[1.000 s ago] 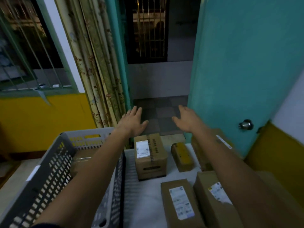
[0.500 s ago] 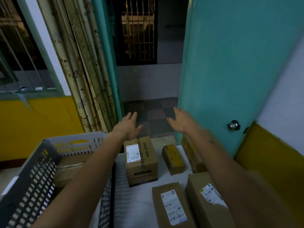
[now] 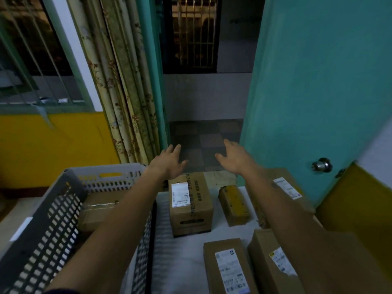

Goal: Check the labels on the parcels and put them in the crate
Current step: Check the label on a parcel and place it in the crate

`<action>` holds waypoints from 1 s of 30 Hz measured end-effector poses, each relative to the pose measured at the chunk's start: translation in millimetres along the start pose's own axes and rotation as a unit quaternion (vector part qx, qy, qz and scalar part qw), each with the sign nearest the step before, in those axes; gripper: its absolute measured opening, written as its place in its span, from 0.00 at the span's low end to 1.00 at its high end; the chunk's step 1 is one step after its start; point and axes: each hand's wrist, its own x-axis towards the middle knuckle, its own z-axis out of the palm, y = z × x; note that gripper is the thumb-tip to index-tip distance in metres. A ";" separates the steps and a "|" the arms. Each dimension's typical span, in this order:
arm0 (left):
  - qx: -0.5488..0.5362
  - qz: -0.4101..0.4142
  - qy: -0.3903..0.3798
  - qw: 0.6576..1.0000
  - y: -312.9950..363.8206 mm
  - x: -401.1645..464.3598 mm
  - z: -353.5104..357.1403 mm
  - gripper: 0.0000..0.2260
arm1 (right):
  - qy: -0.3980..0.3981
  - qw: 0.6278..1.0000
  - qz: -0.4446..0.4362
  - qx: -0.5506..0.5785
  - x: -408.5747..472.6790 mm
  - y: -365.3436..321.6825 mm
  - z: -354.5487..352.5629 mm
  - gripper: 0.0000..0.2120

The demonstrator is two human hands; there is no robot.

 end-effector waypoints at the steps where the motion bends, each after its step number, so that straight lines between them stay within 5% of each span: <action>1: -0.003 -0.008 -0.003 1.000 0.8 0.8 1.8 0.34 | -0.004 1.000 -0.004 0.002 3.1 0.2 2.0 0.35; 11: -0.002 -0.055 -0.022 0.998 5.4 20.1 30.6 0.32 | -0.053 0.997 -0.018 0.044 34.0 8.0 34.9 0.35; 30: -0.043 -0.095 -0.182 0.978 -37.2 33.3 167.0 0.48 | -0.197 0.974 0.053 0.096 36.2 48.4 170.5 0.45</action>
